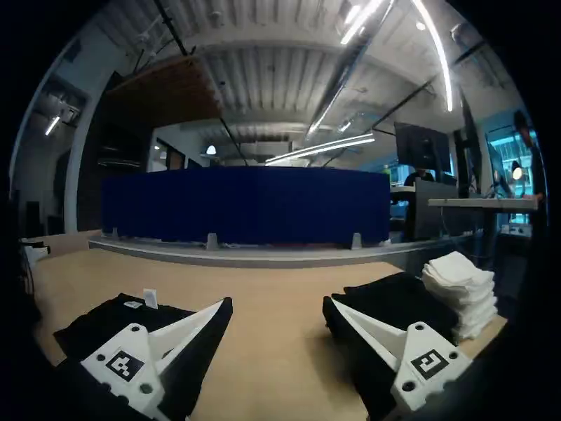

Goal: Fold towel

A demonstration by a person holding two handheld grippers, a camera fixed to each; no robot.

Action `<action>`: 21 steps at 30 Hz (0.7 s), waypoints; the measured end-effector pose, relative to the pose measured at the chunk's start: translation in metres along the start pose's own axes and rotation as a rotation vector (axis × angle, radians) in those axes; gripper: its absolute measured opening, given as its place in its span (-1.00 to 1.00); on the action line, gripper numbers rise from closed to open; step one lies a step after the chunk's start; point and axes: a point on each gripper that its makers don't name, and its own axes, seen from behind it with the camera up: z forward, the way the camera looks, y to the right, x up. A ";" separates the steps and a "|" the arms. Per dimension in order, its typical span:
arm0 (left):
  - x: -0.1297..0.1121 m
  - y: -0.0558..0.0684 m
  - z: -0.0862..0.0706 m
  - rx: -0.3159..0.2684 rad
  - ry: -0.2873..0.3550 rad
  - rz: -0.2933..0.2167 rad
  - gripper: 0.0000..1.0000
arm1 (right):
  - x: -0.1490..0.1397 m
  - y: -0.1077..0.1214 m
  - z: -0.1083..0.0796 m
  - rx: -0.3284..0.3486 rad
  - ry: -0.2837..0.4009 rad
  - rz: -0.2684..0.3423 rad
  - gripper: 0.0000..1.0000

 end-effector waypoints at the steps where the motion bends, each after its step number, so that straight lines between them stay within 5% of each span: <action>1: 0.007 0.000 0.000 -0.002 0.005 -0.003 0.90 | 0.008 -0.001 -0.001 0.002 0.004 -0.004 0.99; 16: 0.146 0.003 -0.015 -0.037 0.016 -0.011 0.90 | 0.154 -0.014 -0.021 -0.001 0.029 -0.023 0.99; 21: 0.176 0.003 -0.018 -0.053 0.010 -0.011 0.90 | 0.186 -0.012 -0.027 -0.013 0.034 -0.031 0.99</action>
